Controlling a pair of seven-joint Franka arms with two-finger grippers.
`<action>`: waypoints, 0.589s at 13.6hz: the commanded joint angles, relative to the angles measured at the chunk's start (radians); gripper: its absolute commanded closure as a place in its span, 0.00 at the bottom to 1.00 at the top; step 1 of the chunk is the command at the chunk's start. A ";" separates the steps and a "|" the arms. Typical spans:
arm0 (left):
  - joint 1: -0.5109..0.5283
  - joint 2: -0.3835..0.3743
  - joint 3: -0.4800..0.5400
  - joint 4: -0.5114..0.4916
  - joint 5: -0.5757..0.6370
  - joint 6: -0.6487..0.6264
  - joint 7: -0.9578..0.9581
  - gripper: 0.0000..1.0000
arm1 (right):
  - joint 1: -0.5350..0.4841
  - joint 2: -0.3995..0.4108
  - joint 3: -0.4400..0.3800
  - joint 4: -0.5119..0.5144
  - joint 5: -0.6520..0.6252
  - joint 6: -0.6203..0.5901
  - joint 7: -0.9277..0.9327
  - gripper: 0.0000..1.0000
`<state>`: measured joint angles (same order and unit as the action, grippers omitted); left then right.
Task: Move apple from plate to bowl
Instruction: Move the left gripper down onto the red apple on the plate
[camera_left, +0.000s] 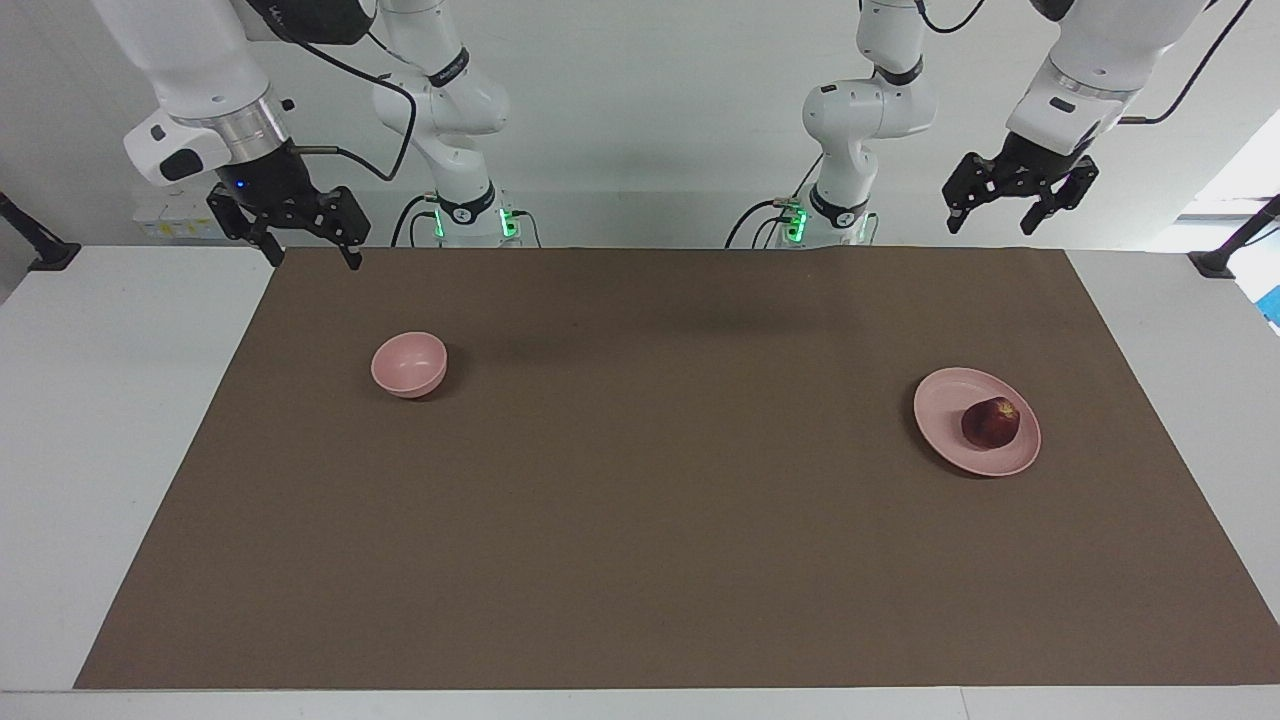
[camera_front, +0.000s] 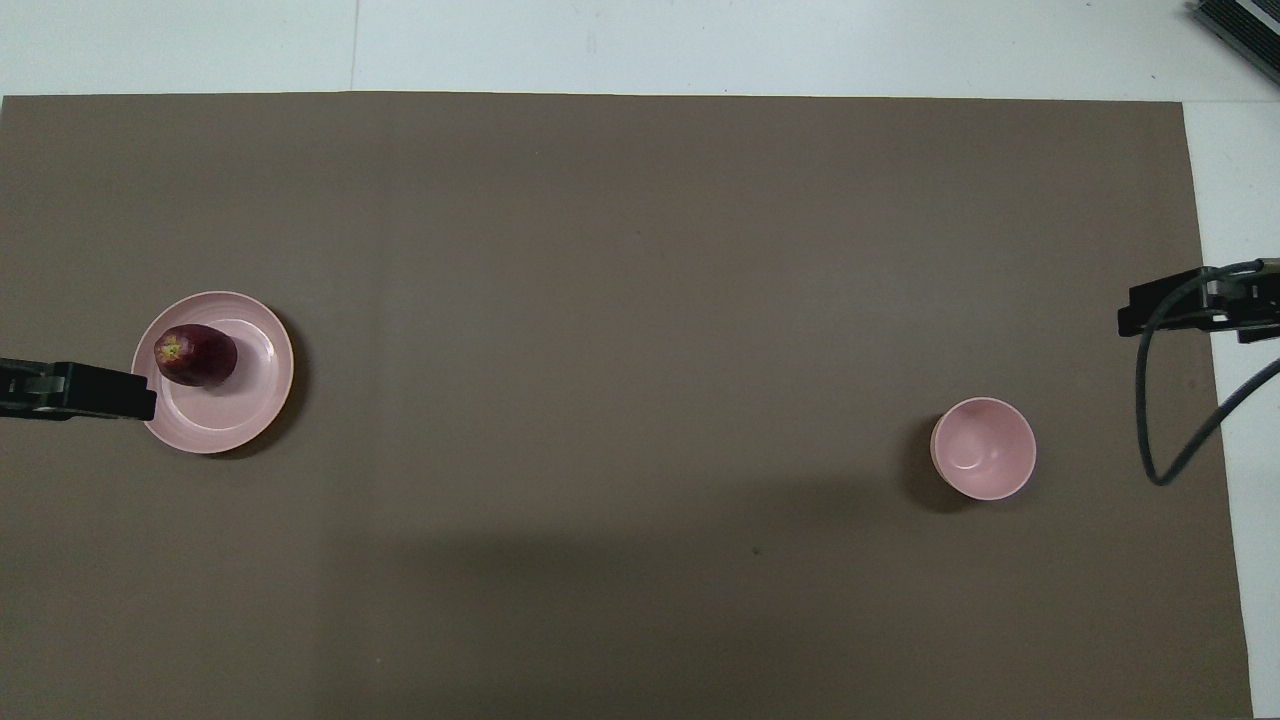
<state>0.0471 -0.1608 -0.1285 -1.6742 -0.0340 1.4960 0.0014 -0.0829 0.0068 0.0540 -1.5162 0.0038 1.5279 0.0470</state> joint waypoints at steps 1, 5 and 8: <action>-0.004 -0.002 0.001 -0.005 -0.017 0.042 -0.003 0.00 | -0.006 -0.019 0.003 -0.018 -0.004 -0.006 -0.021 0.00; -0.016 -0.002 0.001 -0.004 -0.017 0.043 -0.003 0.00 | -0.011 -0.019 0.001 -0.018 -0.007 -0.008 -0.018 0.00; -0.021 0.000 -0.008 -0.004 -0.017 0.049 -0.004 0.00 | -0.017 -0.019 -0.005 -0.018 -0.005 -0.006 -0.019 0.00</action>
<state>0.0336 -0.1600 -0.1360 -1.6743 -0.0387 1.5265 0.0015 -0.0868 0.0068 0.0452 -1.5162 0.0038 1.5279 0.0470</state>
